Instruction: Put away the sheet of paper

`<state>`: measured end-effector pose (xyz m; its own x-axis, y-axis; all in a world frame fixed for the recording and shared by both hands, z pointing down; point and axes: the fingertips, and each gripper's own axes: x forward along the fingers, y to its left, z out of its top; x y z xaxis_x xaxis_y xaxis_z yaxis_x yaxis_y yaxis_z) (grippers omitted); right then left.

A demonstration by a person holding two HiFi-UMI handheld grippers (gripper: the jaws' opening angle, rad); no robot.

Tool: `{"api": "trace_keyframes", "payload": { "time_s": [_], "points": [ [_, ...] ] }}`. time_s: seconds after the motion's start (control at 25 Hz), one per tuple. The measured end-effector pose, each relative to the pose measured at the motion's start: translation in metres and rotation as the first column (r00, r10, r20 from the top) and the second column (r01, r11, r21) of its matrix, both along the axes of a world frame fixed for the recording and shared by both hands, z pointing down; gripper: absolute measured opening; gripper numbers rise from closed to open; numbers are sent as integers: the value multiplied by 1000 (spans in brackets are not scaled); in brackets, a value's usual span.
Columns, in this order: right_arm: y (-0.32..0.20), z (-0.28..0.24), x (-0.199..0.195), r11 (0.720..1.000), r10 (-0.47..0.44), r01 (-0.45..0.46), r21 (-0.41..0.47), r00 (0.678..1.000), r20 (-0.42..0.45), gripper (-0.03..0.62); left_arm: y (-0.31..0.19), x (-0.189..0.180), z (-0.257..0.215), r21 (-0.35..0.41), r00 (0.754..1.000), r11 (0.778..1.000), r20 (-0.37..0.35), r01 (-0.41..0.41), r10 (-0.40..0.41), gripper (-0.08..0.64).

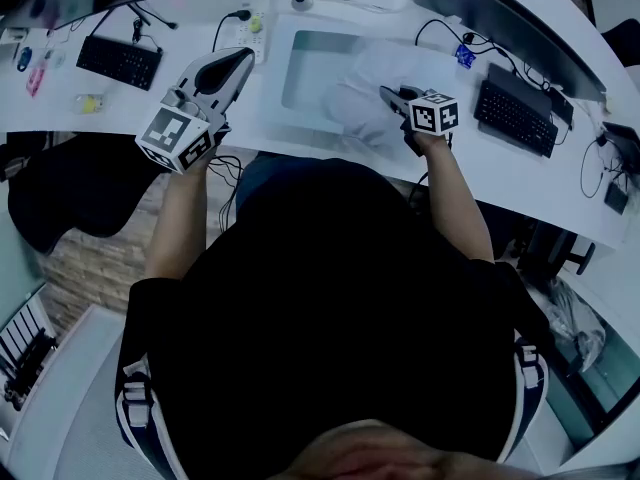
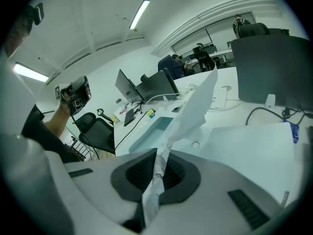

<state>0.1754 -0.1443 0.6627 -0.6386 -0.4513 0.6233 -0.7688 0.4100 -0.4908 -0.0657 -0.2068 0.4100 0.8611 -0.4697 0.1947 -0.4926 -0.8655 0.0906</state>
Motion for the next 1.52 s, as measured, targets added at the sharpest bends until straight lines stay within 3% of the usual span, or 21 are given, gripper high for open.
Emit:
{"api": "trace_keyframes", "payload": {
  "time_s": [0.72,1.0,1.52],
  "points": [
    [-7,53,24,992,30,-32,-124,999,-14,14,-13,11,15,-39,1000,999,16,-17,17,21],
    [-10,63,31,989,41,-50,-140,997,-64,14,-17,11,21,-55,1000,998,22,-11,12,21],
    [-14,80,26,982,48,-56,-180,998,-52,14,-22,10,32,-73,999,997,39,-19,22,21]
  ]
}}
